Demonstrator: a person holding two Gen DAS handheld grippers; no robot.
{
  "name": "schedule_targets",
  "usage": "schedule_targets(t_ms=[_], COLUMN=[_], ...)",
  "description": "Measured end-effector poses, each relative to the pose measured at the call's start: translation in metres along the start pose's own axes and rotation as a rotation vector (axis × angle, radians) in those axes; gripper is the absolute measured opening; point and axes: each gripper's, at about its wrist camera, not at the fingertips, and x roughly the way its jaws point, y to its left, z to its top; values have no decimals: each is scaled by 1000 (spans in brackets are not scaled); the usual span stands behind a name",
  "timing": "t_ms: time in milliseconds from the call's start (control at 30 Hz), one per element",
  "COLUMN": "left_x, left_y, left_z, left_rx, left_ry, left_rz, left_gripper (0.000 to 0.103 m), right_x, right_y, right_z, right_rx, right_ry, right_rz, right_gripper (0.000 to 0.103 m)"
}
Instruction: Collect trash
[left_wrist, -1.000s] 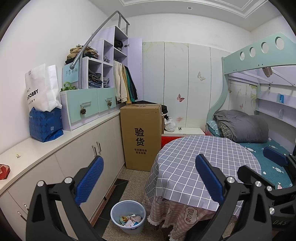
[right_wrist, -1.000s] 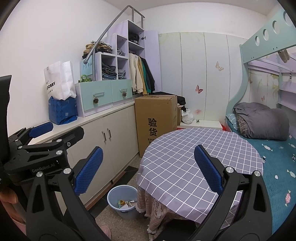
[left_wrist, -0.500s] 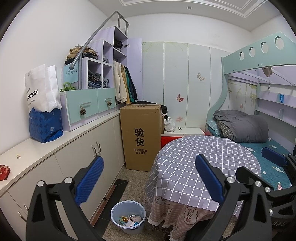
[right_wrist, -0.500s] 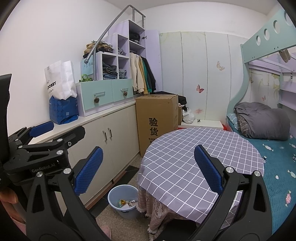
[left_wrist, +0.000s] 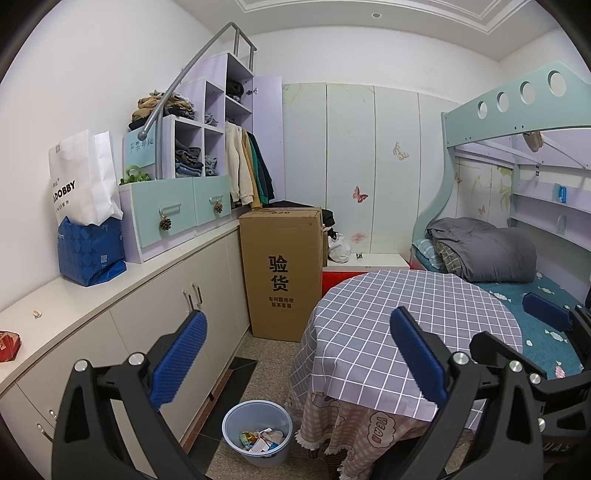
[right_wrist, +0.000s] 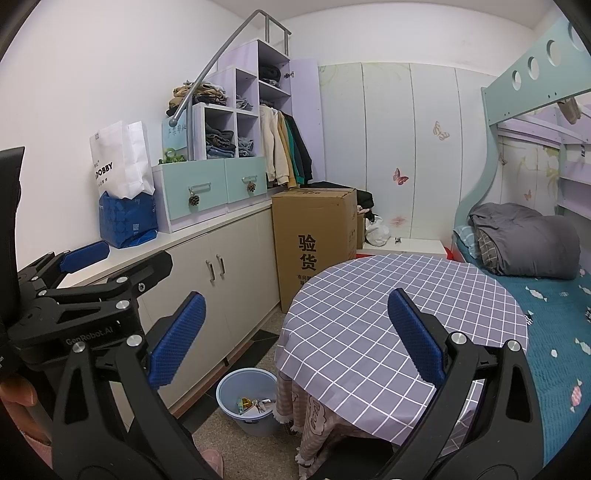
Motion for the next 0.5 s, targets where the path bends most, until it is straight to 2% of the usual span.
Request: schedule_targets(t_ms=[500], left_x=[1], left_y=[3], left_z=[0], left_rx=[4], left_ry=[3], left_rz=[-1], left_gripper=[97], right_x=[0], right_y=[-7], right_z=[1], right_rx=[4], right_ry=[11], right_rz=[13], right_gripper=[97])
